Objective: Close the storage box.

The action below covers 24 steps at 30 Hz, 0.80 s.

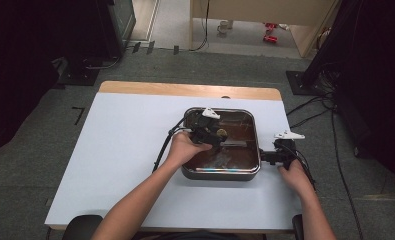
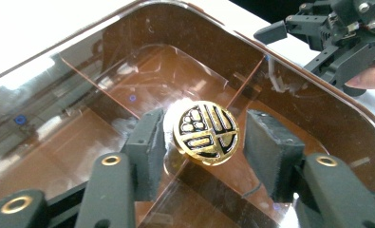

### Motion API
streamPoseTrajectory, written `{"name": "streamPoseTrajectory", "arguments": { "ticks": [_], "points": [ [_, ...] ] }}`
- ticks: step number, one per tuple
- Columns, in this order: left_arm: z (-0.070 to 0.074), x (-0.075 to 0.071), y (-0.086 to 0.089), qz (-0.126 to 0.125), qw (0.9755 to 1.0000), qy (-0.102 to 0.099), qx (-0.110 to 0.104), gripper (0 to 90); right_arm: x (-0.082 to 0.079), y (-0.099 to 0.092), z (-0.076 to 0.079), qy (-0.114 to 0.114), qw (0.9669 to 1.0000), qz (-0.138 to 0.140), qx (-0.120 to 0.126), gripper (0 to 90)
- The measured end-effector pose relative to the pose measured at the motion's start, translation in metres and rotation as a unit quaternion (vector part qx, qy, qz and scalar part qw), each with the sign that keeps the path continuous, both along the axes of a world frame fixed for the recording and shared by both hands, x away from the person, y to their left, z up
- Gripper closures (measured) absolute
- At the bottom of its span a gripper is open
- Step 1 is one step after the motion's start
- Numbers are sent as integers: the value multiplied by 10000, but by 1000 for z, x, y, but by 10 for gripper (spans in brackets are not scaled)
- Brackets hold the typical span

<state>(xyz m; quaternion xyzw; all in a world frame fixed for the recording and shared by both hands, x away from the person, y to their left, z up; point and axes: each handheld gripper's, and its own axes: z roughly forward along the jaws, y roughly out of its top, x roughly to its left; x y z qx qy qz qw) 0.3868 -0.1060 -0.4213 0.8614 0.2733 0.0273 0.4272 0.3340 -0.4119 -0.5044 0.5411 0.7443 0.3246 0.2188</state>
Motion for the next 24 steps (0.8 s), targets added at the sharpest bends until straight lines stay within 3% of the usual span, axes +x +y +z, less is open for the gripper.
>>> {"name": "streamPoseTrajectory", "arguments": {
  "ticks": [2,5,8,12,24],
  "points": [
    [2,1,3,5,9999,111,-92,445,0,0,0,-1,10000,1,-2,86],
    [4,-1,9,114,9997,106,-193,401,0,0,0,-2,10000,0,-2,86],
    [5,-4,14,190,9997,39,-179,368,0,0,0,1,10000,-1,0,86],
    [9,-9,20,164,9998,-76,17,317,0,0,0,1,10000,-1,2,86],
    [16,-28,55,235,9995,-224,-25,299,0,0,0,12,10000,-9,20,86]
  ]
}}
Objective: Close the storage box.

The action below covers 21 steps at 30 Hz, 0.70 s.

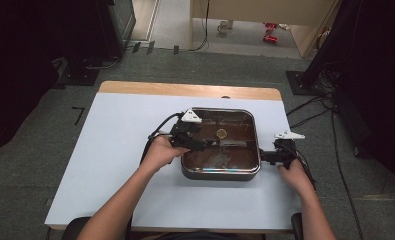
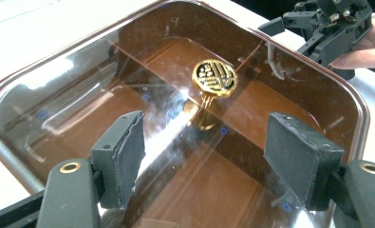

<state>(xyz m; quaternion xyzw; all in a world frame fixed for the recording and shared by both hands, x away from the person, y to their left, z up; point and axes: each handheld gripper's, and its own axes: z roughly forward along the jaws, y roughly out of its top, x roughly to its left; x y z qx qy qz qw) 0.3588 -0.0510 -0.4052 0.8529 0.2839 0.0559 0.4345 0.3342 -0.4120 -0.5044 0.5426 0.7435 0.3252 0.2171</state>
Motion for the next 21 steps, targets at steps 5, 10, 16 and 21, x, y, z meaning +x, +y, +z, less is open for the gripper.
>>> {"name": "streamPoseTrajectory", "arguments": {
  "ticks": [5,10,16,21],
  "points": [
    [-1,-8,17,106,9999,-64,37,290,0,0,0,2,10000,0,0,86],
    [-4,-17,35,267,9996,-53,54,286,0,0,0,0,10000,-1,2,86],
    [-5,-26,54,407,9991,-76,26,281,0,0,0,-2,10000,-2,5,87],
    [-7,-34,66,488,9987,-139,14,277,0,0,0,-6,10000,-1,8,87]
  ]
}}
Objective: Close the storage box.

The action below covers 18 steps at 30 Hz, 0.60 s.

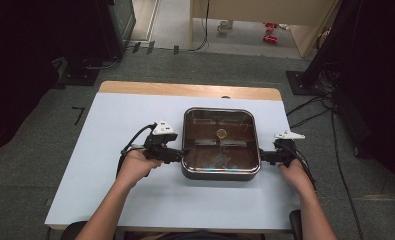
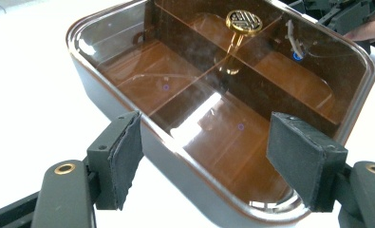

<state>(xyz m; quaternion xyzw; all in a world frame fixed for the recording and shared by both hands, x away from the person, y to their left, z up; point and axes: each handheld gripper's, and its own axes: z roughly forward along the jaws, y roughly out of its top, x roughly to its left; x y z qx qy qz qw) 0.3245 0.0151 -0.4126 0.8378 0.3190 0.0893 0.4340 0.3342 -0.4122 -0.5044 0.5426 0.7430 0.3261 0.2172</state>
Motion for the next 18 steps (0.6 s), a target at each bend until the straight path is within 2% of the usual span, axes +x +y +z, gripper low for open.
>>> {"name": "streamPoseTrajectory", "arguments": {
  "ticks": [7,11,18],
  "points": [
    [-12,-9,16,107,9999,-84,25,270,0,0,0,7,10000,-5,5,87],
    [-18,-14,25,132,9999,-94,-32,268,0,0,0,2,10000,-1,0,87],
    [-27,-19,36,206,9997,-92,21,268,0,0,0,7,10000,1,-4,87]
  ]
}}
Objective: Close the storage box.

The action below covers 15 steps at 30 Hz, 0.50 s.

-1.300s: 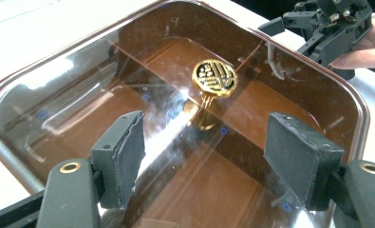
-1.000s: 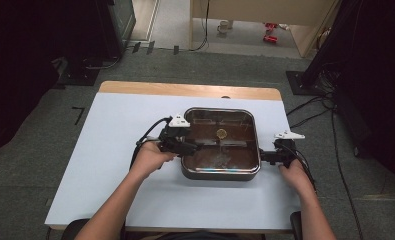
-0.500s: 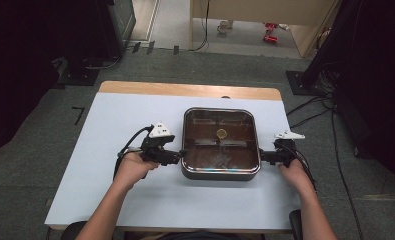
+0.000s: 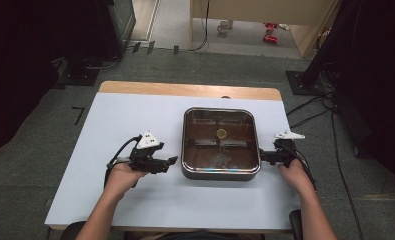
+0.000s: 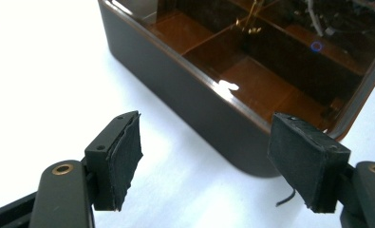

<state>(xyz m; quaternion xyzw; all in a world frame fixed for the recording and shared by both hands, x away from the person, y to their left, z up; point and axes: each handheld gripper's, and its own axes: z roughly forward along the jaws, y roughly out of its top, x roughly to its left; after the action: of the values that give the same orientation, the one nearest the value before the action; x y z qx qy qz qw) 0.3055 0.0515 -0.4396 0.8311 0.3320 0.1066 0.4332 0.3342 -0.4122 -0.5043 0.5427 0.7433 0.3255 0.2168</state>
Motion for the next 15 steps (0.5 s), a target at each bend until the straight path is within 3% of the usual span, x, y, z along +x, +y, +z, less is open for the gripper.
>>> {"name": "streamPoseTrajectory", "arguments": {
  "ticks": [8,15],
  "points": [
    [-14,-6,13,44,9999,-41,130,268,0,0,0,-1,10000,1,-1,86],
    [-35,-9,12,15,9994,205,273,263,0,0,0,-1,10000,-3,1,86]
  ]
}}
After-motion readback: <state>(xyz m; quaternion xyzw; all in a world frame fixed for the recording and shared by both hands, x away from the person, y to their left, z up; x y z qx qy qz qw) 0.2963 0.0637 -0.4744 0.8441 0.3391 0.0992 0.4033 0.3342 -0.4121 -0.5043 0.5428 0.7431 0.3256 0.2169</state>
